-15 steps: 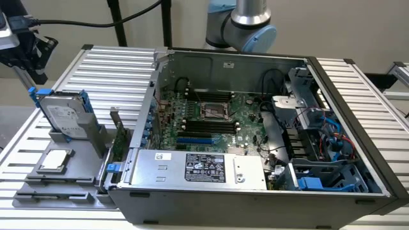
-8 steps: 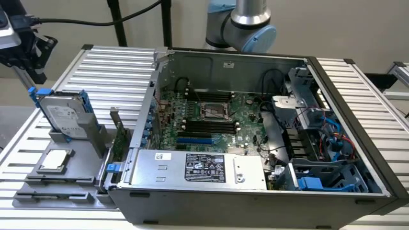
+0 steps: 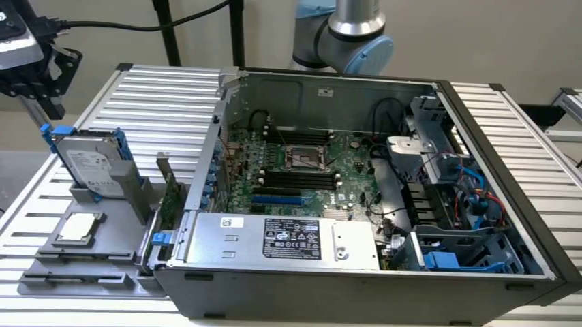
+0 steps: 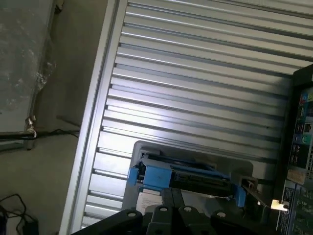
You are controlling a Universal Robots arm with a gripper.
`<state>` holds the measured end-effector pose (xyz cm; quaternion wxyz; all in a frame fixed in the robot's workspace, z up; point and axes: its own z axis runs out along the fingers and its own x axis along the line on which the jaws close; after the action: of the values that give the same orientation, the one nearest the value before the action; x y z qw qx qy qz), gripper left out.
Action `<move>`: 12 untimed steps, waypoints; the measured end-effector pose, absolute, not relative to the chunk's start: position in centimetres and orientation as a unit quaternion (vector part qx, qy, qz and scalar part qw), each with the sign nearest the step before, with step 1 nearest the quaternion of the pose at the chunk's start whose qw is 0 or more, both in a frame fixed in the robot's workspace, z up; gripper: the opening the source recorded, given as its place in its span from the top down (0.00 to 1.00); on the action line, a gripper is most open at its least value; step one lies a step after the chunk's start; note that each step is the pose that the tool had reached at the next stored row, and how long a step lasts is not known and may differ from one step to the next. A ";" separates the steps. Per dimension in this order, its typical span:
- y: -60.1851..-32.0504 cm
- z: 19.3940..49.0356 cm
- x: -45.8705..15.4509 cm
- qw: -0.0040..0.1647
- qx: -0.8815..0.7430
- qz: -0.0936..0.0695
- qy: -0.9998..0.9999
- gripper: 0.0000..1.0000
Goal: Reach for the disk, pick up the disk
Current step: 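Pick up the disk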
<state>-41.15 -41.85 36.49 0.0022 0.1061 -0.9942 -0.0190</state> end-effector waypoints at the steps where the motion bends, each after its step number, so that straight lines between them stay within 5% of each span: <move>1: -41.8 36.5 -41.2 0.002 0.115 -0.019 -0.993 0.89; 12: -41.8 36.5 -41.2 0.004 0.214 -0.019 -0.977 0.89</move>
<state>-41.15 -41.85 36.49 0.0042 0.2139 -0.9767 -0.0186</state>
